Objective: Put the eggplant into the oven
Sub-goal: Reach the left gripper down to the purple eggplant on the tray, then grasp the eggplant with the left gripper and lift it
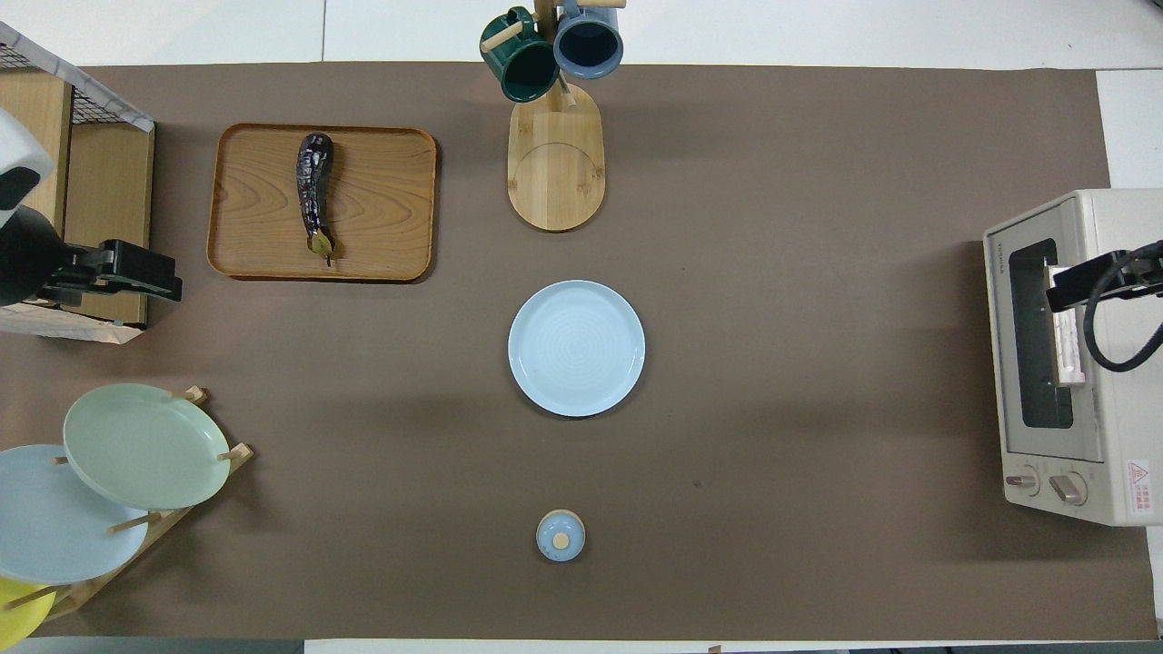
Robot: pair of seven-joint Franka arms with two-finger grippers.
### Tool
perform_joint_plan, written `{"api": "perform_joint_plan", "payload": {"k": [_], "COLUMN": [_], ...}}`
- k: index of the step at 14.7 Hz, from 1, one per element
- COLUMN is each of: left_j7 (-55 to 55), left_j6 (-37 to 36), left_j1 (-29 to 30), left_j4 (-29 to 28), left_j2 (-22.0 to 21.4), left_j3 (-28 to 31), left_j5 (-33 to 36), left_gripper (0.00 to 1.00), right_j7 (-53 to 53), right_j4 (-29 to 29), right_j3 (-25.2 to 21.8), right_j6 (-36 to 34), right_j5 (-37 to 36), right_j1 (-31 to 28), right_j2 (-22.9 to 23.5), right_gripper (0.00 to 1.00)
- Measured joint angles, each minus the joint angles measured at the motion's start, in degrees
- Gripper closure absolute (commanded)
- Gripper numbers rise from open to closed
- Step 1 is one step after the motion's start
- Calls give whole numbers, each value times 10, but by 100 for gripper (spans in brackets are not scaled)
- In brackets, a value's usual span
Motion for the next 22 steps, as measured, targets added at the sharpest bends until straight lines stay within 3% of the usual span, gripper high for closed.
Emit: {"api": "perform_joint_plan", "payload": {"k": [12, 14, 15, 18, 22], "left_j7": [0, 0, 0, 0, 0], "left_j6": [29, 48, 60, 126, 259], "left_j1": [-2, -2, -3, -14, -25], "left_j4": [-1, -4, -9, -18, -18], "left_j2": [0, 4, 11, 74, 187], "left_j3": [-2, -2, -3, -7, -8], "left_j5": [0, 0, 0, -5, -7], "left_gripper": [0, 0, 0, 0, 0], "right_j7": [0, -6, -9, -23, -22], "right_j4": [0, 0, -1, -24, -109], "right_j3": [1, 1, 1, 1, -2], "right_j6": [10, 25, 27, 59, 162], "right_j5": [0, 0, 0, -1, -34], "right_j1": [0, 1, 1, 0, -17], "right_j2": [-1, -1, -1, -5, -17], "right_gripper": [0, 76, 100, 100, 100]}}
